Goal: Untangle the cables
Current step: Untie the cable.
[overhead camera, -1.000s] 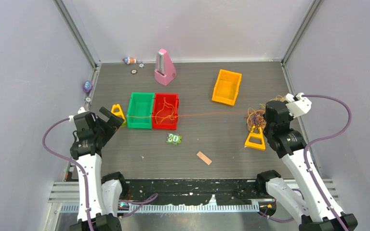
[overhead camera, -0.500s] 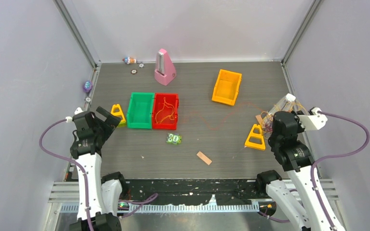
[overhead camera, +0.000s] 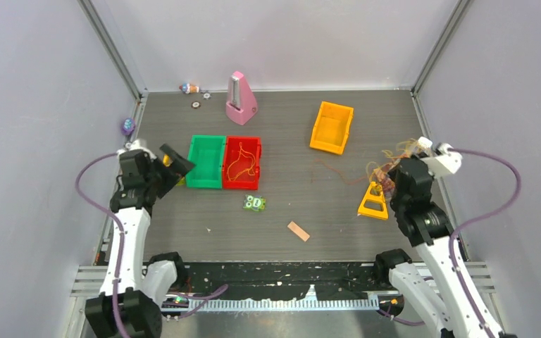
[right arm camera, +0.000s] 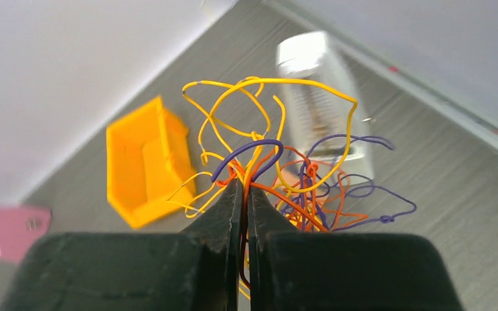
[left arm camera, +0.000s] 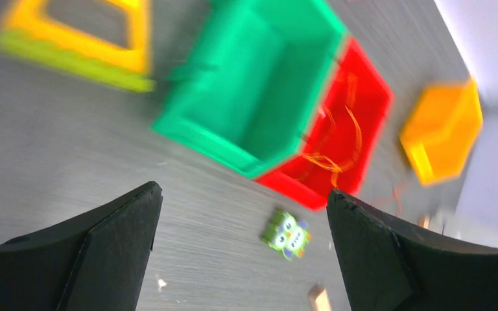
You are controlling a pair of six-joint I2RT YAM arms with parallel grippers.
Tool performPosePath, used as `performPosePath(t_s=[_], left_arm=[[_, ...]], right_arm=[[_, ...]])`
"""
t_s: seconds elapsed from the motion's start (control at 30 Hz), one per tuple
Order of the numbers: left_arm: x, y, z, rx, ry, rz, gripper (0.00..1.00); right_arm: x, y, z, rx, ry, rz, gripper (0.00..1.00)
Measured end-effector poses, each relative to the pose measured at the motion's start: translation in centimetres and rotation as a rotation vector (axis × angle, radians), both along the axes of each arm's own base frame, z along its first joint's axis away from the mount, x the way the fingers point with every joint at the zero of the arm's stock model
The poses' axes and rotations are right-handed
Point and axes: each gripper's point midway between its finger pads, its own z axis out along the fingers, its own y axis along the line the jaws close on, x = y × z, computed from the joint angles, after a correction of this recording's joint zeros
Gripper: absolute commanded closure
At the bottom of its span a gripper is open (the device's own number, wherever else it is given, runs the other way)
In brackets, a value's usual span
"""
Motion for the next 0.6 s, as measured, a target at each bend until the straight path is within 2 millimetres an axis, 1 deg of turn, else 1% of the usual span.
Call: performPosePath(t_s=[0.03, 0.1, 0.2, 0.27, 0.3, 0.33, 0.37, 0.4, 0.5, 0.6], left_arm=[[0.5, -1.9, 0.8, 0.010, -0.041, -0.096, 0.00], [0.9, -6.0, 2.6, 0.043, -0.109, -0.288, 0.00], [1.0, -11.1, 5.4, 0.070, -0.235, -0.510, 0.04], [1.1, -13.3, 6.6, 0.063, -0.303, -0.599, 0.06], [1.1, -14.3, 6.9, 0.059, -0.327, -0.637, 0.07], [1.2, -15.2, 7.1, 0.058, -0.348, -0.669, 0.07], [1.2, -15.9, 7.2, 0.060, -0.361, -0.693, 0.07], [1.1, -17.1, 7.4, 0.063, -0.380, -0.732, 0.07], [0.3, -20.2, 7.3, 0.078, -0.417, -0.843, 0.07], [-0.5, -23.0, 7.8, 0.094, -0.484, -0.942, 0.10]], right_arm=[[0.9, 1.0, -0.4, -0.010, 0.029, 0.062, 0.94], [2.6, 3.1, -1.6, -0.027, 0.100, 0.185, 0.94], [4.6, 6.4, -3.2, -0.040, 0.190, 0.379, 0.94], [5.3, 8.5, -3.6, -0.039, 0.225, 0.506, 0.94], [5.4, 9.2, -3.5, -0.040, 0.226, 0.542, 0.94], [5.5, 9.9, -3.2, -0.040, 0.225, 0.582, 0.94], [5.7, 10.8, -2.6, -0.043, 0.220, 0.624, 0.94], [5.9, 11.5, -1.9, -0.049, 0.210, 0.659, 0.94], [6.3, 13.8, 1.3, -0.082, 0.160, 0.750, 0.94], [6.1, 16.1, 5.2, -0.139, 0.093, 0.834, 0.94]])
